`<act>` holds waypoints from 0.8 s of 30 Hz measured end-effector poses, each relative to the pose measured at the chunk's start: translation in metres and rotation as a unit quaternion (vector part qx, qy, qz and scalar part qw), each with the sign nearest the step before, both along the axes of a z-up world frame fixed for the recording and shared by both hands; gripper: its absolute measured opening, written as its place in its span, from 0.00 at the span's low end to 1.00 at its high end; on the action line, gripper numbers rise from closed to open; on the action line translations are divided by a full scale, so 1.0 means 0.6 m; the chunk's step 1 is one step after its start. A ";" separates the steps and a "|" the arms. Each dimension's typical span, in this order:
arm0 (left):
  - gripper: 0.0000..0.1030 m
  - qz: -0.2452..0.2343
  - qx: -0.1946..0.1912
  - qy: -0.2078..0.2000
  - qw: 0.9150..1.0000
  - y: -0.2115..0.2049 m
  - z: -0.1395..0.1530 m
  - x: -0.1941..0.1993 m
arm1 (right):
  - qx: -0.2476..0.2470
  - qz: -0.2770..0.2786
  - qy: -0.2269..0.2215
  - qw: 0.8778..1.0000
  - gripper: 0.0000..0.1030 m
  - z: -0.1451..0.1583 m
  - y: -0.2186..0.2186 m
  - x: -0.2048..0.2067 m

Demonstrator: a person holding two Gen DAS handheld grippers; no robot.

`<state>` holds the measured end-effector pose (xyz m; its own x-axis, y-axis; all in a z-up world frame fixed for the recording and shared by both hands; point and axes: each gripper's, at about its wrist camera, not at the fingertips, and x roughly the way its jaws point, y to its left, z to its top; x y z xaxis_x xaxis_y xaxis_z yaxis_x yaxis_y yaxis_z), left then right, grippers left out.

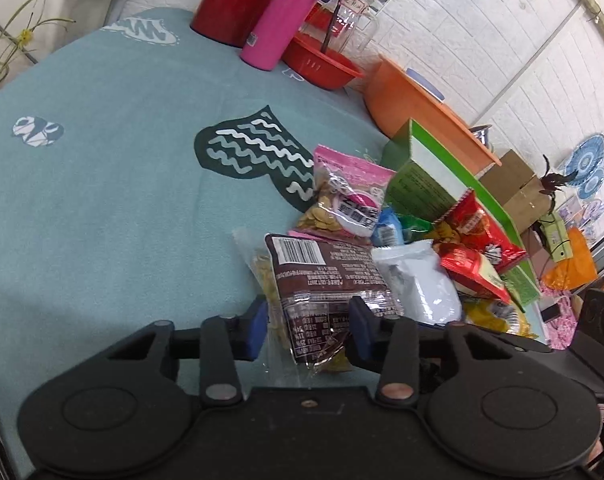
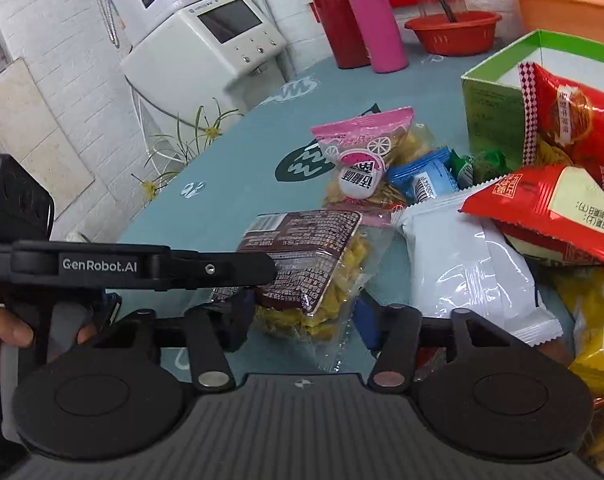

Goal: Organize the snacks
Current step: 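Carry the brown cookie pack into the green box and release it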

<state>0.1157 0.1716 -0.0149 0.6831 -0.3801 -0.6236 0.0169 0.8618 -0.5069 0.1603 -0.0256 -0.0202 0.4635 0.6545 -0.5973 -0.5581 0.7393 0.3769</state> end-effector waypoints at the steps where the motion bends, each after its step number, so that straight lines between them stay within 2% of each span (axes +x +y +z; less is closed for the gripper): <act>1: 0.56 0.000 0.001 -0.003 1.000 -0.004 0.004 -0.004 | 0.001 0.001 -0.002 1.000 0.80 0.002 -0.004 -0.006; 6: 0.55 -0.007 0.006 -0.038 0.999 -0.033 0.049 -0.025 | 0.007 -0.005 -0.046 0.999 0.78 0.031 -0.030 -0.039; 12: 0.55 -0.043 0.023 -0.095 0.994 -0.097 0.122 -0.020 | 0.038 -0.037 -0.109 0.993 0.78 0.085 -0.093 -0.064; 18: 0.54 -0.099 0.039 -0.132 0.986 -0.197 0.167 0.035 | 0.059 -0.098 -0.148 0.982 0.78 0.122 -0.185 -0.053; 24: 0.54 -0.152 0.034 -0.143 0.977 -0.289 0.179 0.112 | 0.056 -0.162 -0.176 0.969 0.78 0.142 -0.274 -0.028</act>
